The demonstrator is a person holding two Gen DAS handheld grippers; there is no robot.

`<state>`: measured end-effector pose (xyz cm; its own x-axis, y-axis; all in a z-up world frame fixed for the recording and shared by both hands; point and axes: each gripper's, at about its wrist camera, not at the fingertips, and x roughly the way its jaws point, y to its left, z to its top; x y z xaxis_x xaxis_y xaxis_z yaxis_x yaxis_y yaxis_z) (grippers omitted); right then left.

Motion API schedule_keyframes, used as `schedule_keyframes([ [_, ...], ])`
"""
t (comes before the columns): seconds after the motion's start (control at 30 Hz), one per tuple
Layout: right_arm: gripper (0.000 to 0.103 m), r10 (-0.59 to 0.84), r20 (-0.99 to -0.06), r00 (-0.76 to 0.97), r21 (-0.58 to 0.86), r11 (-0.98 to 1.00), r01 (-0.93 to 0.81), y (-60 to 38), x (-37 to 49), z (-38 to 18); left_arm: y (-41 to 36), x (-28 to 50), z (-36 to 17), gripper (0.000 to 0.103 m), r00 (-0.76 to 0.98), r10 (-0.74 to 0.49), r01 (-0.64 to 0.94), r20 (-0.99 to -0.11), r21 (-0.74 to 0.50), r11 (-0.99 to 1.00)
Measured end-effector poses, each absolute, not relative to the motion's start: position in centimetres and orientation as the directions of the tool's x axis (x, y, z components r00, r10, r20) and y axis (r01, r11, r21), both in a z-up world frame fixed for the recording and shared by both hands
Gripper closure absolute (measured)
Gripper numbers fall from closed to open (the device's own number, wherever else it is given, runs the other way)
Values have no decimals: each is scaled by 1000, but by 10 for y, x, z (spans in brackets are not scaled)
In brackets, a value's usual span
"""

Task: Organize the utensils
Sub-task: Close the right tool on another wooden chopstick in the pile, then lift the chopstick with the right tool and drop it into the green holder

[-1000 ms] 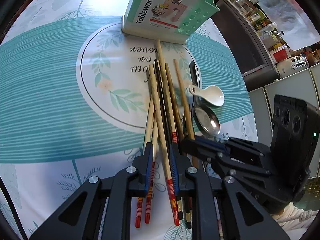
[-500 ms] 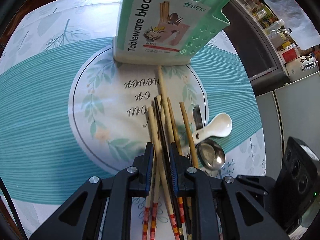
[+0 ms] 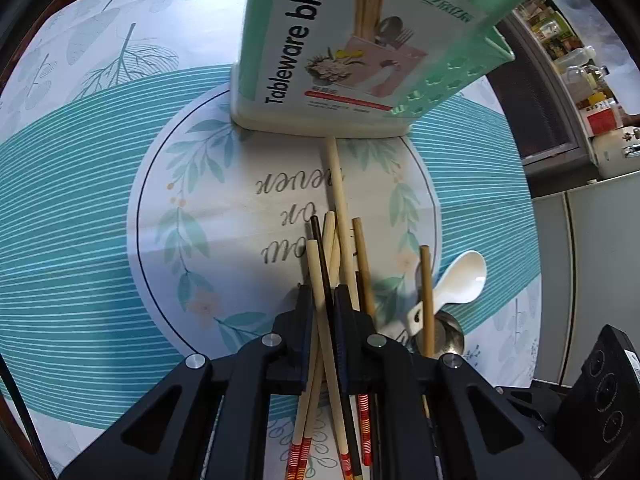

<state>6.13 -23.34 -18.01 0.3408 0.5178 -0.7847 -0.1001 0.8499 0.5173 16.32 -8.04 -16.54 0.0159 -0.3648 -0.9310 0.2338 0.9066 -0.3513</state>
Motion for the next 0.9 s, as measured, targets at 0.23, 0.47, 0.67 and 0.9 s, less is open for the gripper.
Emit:
schedule_keyframes([
  [0.23,96,519,-784,341,521,848,-92,-234,59,-179,-72,162,-163,98,31,-359,228,-933,-343,911],
  [0.47,96,523,-782,339,523,847,-98,-230,60,-180,-45,161,-160,99,51,-362,179,-931,-348,920],
  [0.67,96,527,-783,331,528,844,-97,-227,59,-180,-19,159,-172,99,11,-408,115,-913,-404,907],
  [0.9,96,528,-783,329,528,843,-97,-224,58,-179,-7,150,-168,100,40,-455,119,-889,-448,886],
])
